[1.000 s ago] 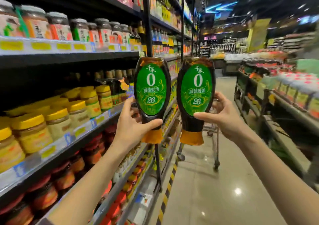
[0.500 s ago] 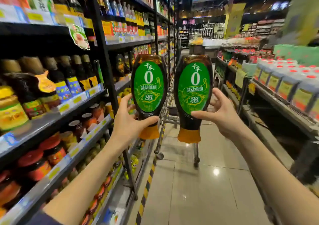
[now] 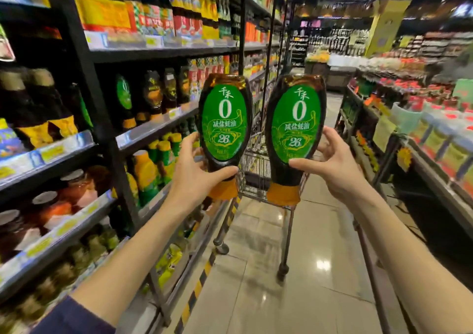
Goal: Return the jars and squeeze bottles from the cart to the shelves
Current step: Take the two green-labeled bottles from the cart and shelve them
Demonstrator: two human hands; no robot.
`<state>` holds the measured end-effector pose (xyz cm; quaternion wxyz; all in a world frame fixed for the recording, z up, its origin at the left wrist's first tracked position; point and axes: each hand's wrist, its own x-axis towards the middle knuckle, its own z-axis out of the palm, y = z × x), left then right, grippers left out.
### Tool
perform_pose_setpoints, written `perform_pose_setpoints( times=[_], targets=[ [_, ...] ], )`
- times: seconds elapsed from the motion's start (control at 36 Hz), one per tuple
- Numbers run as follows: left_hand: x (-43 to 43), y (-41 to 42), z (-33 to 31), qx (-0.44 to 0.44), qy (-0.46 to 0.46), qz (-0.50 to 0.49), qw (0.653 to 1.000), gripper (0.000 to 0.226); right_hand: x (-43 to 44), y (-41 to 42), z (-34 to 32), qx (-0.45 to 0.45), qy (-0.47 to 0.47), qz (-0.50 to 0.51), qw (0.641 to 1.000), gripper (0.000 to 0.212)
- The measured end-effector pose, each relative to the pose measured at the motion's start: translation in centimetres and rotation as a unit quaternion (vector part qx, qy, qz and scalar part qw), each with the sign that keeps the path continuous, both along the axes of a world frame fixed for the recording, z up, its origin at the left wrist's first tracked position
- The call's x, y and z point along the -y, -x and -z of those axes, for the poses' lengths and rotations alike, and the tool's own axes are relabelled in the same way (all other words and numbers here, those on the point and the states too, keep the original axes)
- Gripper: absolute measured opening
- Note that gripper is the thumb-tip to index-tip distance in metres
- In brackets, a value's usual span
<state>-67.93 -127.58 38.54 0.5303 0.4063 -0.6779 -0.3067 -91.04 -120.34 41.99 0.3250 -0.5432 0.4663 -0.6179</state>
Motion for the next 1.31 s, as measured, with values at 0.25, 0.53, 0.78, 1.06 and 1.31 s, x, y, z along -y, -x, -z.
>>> perform_pose_setpoints(
  times=[0.25, 0.53, 0.78, 1.06, 1.31],
  targets=[
    [11.8, 2.0, 0.3, 0.004, 0.023, -0.045, 0.999, 0.1, 14.2, 2.9, 0.5, 0.024, 0.026, -0.071, 0.997, 0.067],
    [23.4, 0.2, -1.7, 0.02, 0.058, -0.133, 0.989, 0.089, 29.9, 1.2, -1.3, -0.004, 0.05, -0.165, 0.985, 0.058],
    [29.0, -4.2, -0.8, 0.023, 0.048, -0.244, 0.968, 0.094, 41.6, -3.7, -0.5, 0.024, 0.054, -0.276, 0.959, 0.062],
    [33.1, -7.7, 0.9, 0.005, 0.05, -0.39, 0.919, 0.09, 53.0, -10.7, 1.1, 0.02, 0.052, -0.442, 0.895, 0.061],
    [35.9, -9.3, 1.5, 0.019, 0.063, -0.511, 0.857, 0.097, 59.7, -15.0, 0.9, 0.014, 0.058, -0.558, 0.828, 0.063]
  ],
)
